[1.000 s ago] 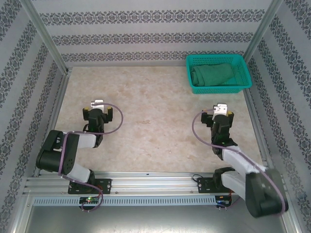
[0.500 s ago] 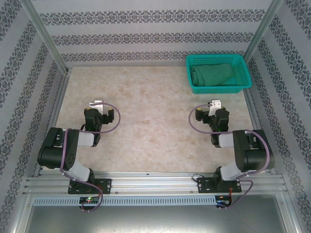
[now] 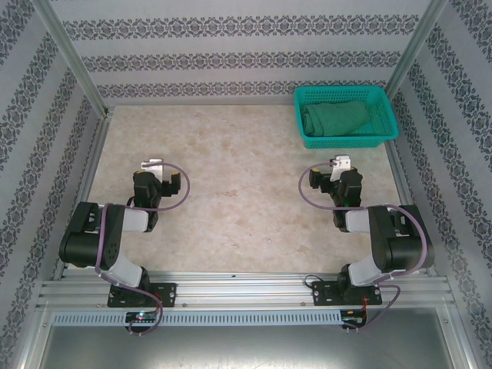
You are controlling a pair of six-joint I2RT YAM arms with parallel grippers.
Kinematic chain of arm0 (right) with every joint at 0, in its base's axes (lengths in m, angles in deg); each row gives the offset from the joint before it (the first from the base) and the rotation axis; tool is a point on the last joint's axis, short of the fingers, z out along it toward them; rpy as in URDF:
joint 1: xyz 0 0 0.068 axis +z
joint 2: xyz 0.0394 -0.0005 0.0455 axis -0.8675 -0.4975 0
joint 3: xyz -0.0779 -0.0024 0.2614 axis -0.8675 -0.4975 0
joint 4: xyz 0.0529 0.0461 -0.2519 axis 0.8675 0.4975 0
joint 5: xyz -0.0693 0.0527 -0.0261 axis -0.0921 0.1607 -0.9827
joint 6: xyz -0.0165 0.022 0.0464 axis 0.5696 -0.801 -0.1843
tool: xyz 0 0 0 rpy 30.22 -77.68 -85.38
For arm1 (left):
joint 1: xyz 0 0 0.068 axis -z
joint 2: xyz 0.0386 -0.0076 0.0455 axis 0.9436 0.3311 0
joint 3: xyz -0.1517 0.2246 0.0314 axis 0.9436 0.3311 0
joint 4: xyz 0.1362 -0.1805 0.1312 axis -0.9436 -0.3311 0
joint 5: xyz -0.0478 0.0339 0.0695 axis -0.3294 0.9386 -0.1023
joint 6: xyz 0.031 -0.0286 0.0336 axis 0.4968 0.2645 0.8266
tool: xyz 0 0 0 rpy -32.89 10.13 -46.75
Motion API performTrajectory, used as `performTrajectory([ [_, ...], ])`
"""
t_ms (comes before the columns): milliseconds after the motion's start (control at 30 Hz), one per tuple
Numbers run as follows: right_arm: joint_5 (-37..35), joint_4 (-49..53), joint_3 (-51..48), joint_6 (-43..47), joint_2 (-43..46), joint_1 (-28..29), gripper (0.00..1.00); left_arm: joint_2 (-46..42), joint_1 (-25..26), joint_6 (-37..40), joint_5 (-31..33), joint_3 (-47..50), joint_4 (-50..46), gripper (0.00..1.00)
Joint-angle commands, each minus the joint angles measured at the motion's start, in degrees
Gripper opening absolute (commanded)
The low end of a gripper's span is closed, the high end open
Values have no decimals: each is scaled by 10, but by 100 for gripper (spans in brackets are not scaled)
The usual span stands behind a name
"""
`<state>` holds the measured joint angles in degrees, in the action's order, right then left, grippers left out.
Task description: Roll up the long pants
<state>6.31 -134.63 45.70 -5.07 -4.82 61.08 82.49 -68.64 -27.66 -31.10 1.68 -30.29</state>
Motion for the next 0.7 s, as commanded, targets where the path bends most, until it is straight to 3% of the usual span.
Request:
performTrajectory([
  [0, -23, -1, 11, -8, 7, 7, 98, 2, -11, -10, -14, -6, 3, 100],
  [667, -20, 2, 13, -10, 6, 4, 98, 1, -13, -6, -32, -7, -1, 100],
])
